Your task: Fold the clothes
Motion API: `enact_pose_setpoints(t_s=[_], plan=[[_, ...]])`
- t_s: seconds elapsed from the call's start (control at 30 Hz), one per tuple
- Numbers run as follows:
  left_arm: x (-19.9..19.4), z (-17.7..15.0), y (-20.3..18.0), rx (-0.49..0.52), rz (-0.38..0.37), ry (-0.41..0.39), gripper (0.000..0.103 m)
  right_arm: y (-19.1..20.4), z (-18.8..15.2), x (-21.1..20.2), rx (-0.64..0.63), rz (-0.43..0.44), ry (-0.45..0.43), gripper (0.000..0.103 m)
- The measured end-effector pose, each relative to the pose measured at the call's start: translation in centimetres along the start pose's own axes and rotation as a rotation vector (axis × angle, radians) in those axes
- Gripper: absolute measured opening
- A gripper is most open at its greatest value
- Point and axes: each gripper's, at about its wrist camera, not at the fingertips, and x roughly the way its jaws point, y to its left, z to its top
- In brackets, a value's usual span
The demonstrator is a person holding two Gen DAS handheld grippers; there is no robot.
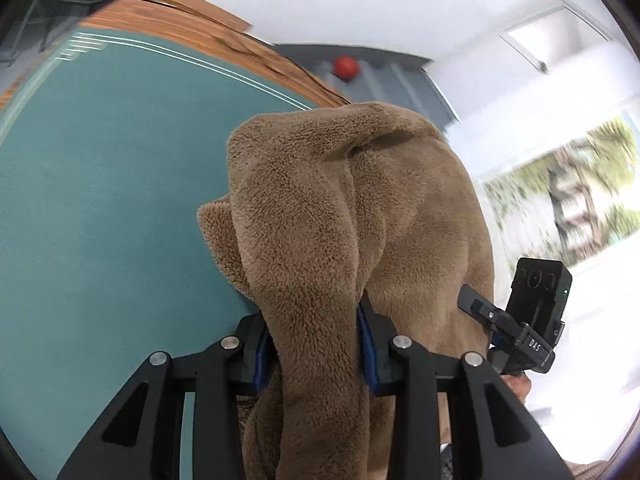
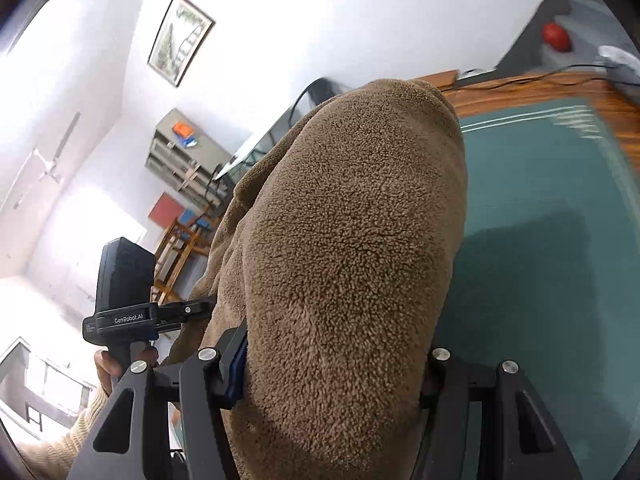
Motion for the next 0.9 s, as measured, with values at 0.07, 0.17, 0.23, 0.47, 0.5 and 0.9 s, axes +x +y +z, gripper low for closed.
enact_pose_setpoints(t_s=[0.07, 0.17, 0.23, 0.47, 0.5, 0.9], plan=[[2.2, -1.3, -1.7, 0.009, -0.009, 0.026, 0.039, -1.5, -1.5, -3.6, 0.02, -0.039, -0.012, 0.06], [5.4, -3.3, -4.3, 0.022, -0.022, 0.066, 0.038, -4.1, -3.5, -7.8, 0.067, -0.093, -0.019, 0.06], [7.6, -4.7, -6.0, 0.031, -0.031, 0.092, 0.034, -6.0, -5.3, -10.1, 0.111, -0.129, -0.018, 0.06], [12.9, -7.5, -9.3, 0.046, -0.047, 0.139, 0.015, -10.6, -10.5, -13.2, 0.195, -0.233, 0.013, 0.06], [13.2, -7.6, -9.6, 0.052, -0.037, 0.134, 0.015, -11.1, -11.0, -13.0, 0.2, -0.231, 0.018, 0.06], [12.8, -11.0, -9.8, 0.102, 0.201, 0.139, 0.027, -14.5, -12.6, -13.7, 0.234, -0.304, 0.034, 0.076]])
